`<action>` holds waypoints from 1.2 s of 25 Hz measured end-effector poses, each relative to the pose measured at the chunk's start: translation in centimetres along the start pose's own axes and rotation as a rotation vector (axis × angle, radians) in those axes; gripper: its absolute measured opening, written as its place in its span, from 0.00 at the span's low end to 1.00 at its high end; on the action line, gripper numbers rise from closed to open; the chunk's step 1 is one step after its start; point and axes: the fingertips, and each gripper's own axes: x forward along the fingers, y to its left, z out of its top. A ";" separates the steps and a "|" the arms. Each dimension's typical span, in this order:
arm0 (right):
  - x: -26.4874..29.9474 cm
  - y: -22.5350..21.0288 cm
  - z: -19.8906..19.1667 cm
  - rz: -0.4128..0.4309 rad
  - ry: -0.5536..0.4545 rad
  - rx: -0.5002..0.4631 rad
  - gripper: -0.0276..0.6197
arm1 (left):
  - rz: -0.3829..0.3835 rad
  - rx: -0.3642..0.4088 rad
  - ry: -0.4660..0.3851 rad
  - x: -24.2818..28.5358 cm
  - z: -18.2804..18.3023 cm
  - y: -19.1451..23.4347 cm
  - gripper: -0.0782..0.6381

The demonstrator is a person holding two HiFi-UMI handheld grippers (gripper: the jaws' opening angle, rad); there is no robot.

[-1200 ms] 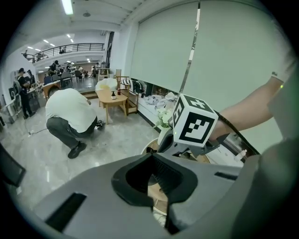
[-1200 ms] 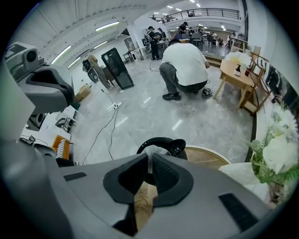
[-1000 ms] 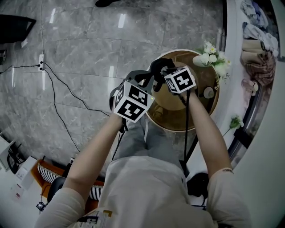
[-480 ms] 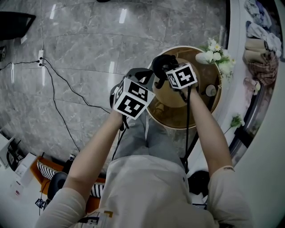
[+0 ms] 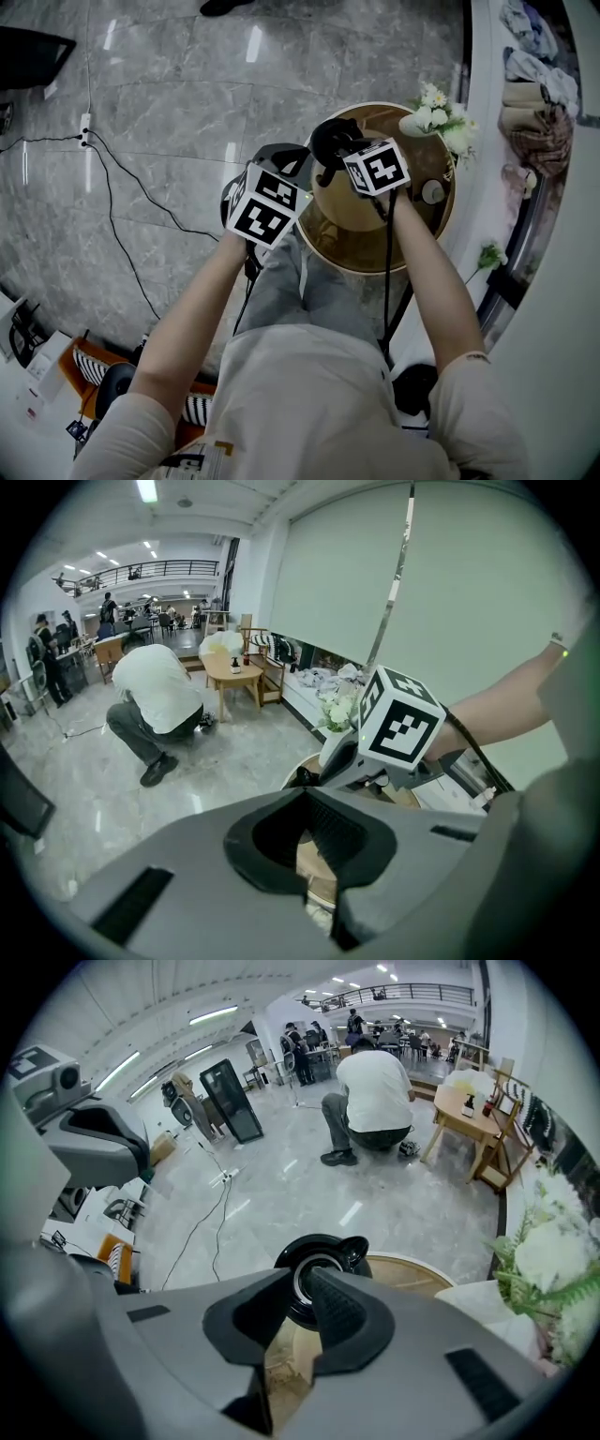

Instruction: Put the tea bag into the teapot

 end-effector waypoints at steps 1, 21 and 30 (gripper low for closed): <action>-0.6 0.2 0.3 0.001 -0.012 -0.003 0.14 | 0.007 0.002 -0.007 -0.4 0.3 0.1 0.12; -24.1 4.6 8.6 -0.091 -0.487 -0.067 0.07 | 0.223 0.035 -0.234 -13.3 8.8 -1.0 0.12; -36.2 9.5 10.5 -0.095 -0.731 -0.077 0.06 | 0.268 0.173 -0.412 -22.6 15.6 -5.1 0.12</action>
